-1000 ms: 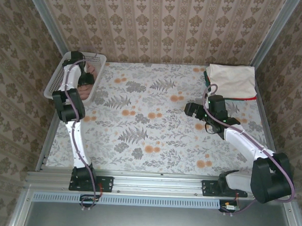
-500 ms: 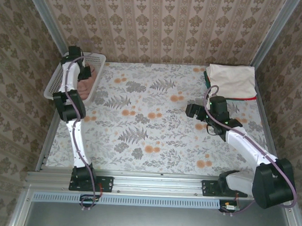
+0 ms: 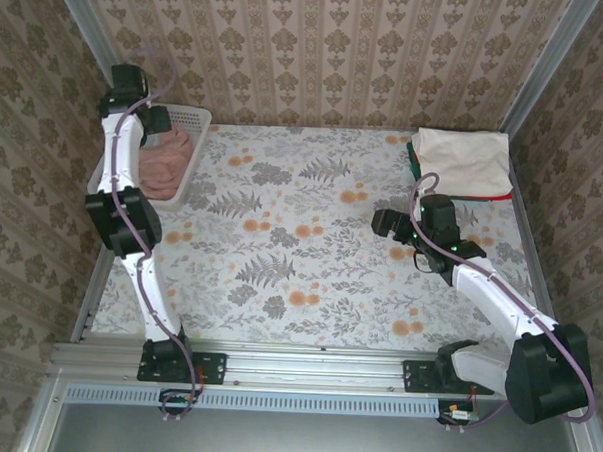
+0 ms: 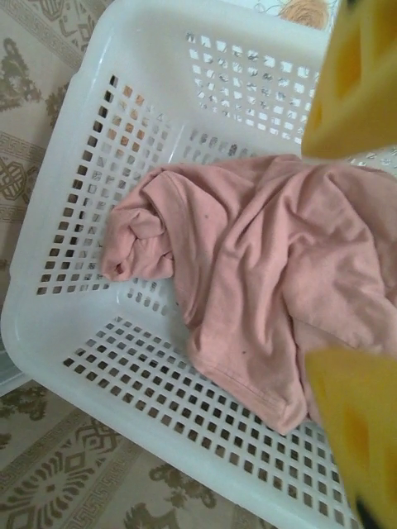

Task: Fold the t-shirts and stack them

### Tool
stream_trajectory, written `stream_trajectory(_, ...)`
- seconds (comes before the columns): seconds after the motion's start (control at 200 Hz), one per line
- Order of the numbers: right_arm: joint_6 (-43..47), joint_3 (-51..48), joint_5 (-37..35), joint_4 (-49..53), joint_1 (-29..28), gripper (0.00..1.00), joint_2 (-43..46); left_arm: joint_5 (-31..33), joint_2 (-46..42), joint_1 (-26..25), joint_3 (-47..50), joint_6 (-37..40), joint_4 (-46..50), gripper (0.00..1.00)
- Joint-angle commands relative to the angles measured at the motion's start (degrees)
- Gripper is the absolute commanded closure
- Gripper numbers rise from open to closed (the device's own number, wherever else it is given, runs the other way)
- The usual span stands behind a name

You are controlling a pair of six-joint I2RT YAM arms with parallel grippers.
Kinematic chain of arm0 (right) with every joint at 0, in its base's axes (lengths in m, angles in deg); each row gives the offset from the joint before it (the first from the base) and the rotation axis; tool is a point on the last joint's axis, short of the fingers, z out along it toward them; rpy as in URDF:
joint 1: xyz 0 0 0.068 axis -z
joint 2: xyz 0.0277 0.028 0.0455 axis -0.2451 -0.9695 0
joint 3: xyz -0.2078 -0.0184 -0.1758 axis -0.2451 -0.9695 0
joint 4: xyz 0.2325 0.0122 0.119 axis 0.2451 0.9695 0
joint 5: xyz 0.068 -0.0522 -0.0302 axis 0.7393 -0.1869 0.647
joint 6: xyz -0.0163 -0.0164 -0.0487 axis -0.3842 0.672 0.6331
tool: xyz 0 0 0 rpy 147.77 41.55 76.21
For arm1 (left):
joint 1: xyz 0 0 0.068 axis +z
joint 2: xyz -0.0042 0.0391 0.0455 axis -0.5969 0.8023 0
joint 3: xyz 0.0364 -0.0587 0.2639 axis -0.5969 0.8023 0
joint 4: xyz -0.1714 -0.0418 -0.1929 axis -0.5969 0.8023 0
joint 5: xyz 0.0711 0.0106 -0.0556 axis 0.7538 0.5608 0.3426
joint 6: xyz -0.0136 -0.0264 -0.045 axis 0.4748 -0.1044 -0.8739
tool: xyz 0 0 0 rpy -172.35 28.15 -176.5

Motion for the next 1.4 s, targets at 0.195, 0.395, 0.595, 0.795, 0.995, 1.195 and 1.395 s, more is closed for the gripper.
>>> stream_trajectory(0.195,0.8,-1.1,-1.1,0.2,-0.1,0.00,0.9,-5.6,19.0,2.7,-8.6,-3.3,3.0,0.12)
stream_trajectory(0.395,0.8,-2.5,-0.9,-0.8,-0.1,0.00,0.9,-5.0,18.9,2.1,-3.1,-3.5,-1.4,0.29)
stream_trajectory(0.595,0.9,-2.6,-1.1,-0.8,-0.1,0.00,1.0,-4.2,18.4,2.4,-3.5,-4.4,-2.2,0.74)
stream_trajectory(0.795,0.6,-2.5,-0.9,-0.9,-0.1,0.00,1.0,-3.9,11.5,2.1,-4.4,-4.8,-0.7,1.00)
stream_trajectory(0.995,0.2,-2.4,-0.1,-0.9,-0.2,0.00,2.0,0.8,-3.8,-0.8,-4.5,-4.0,-0.5,1.00)
stream_trajectory(1.195,-0.4,-2.1,1.0,-0.7,-0.2,0.00,3.5,4.3,-18.8,-5.9,-2.4,-1.9,-1.2,1.00)
stream_trajectory(1.395,-0.9,-1.2,4.0,-1.2,-0.5,0.00,6.9,4.4,-33.6,-19.7,3.2,1.0,-4.3,1.00)
